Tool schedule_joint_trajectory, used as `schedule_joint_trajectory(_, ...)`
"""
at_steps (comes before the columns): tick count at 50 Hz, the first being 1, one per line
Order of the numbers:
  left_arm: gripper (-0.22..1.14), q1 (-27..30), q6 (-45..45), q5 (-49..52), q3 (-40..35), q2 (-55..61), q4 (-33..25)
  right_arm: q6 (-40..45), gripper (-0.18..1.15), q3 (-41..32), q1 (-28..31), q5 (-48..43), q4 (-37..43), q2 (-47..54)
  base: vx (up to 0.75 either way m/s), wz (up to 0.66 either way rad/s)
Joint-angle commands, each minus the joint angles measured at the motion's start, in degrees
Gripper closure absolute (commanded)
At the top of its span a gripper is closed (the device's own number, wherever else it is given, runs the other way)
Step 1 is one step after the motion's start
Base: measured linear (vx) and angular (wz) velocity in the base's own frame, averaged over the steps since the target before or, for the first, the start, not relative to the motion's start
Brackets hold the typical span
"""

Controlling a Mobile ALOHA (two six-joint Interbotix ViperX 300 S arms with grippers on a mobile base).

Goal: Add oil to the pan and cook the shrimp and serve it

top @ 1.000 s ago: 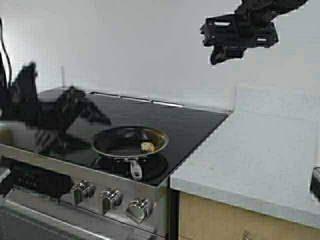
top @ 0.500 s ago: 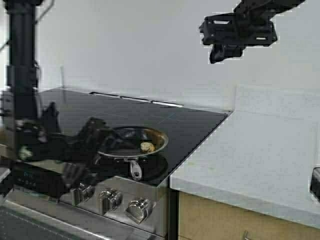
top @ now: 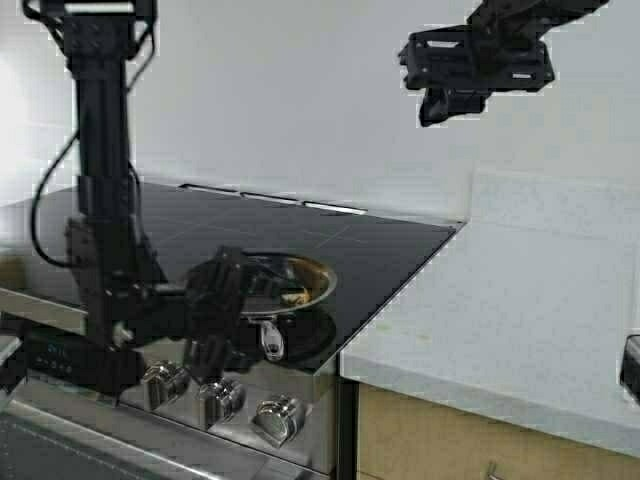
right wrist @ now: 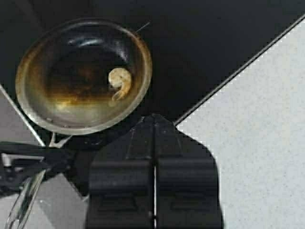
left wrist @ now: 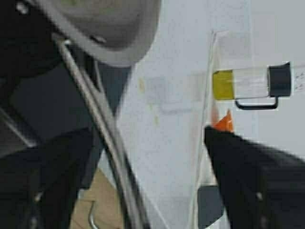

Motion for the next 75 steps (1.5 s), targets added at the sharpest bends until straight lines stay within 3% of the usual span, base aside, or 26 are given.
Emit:
schedule_joint_trajectory(1, -0.09, -1.49, -2.64, -0.44, -3.08, 0.62, -0.35, -0.09, 0.91, -1.32, 0.09, -0.18, 0.09, -0.97, 0.00, 0.00)
schedule_joint_trajectory(14, -0.08, -2.81, -7.38, -0.70, -7.03, 2.11, -0.09, -0.09, 0.91, -1.32, 0.09, 0.09, 0.00, -1.05, 0.00, 0.00)
schedule_joint_trajectory(20, 0.02, -2.90, -8.53, -0.70, -7.03, 2.02, -0.18, -0.09, 0.91, -1.32, 0.09, 0.09, 0.00, -1.05, 0.00, 0.00)
schedule_joint_trajectory(22, 0.11, -2.90, -8.96, -0.70, -7.03, 2.02, -0.18, 0.00, 0.91, -1.32, 0.09, 0.09, 0.09, -1.05, 0.00, 0.00)
schedule_joint_trajectory(25, 0.34, -2.90, -10.11, -0.70, -7.03, 2.02, -0.18, 0.00, 0.91, -1.49, 0.09, 0.09, 0.09, -1.05, 0.00, 0.00)
schedule_joint_trajectory(32, 0.99, -2.90, -11.25, -0.97, -6.86, 1.85, -0.26, 0.00, 0.91, -1.49, 0.09, 0.09, 0.09, -1.05, 0.00, 0.00)
schedule_joint_trajectory(34, 1.06, -2.90, -11.34, -0.97, -6.86, 1.85, -0.26, 0.00, 0.91, -1.49, 0.09, 0.09, 0.09, -0.97, 0.00, 0.00)
schedule_joint_trajectory(42, 0.82, -2.90, -11.69, -1.05, -5.71, 0.70, 0.53, 0.00, 0.91, -1.58, 0.09, 0.09, 0.09, -1.05, 0.00, 0.00)
schedule_joint_trajectory(50, 0.88, -2.90, -11.51, -1.23, -4.04, -0.97, 1.23, -0.09, 0.91, -1.85, 0.09, 0.09, 0.09, -0.97, 0.00, 0.00)
schedule_joint_trajectory(75, 0.88, -2.90, -11.78, -6.33, 0.62, -5.62, 1.32, -0.09, 0.91, -2.11, 0.00, 0.09, -0.09, -0.62, 0.00, 0.08)
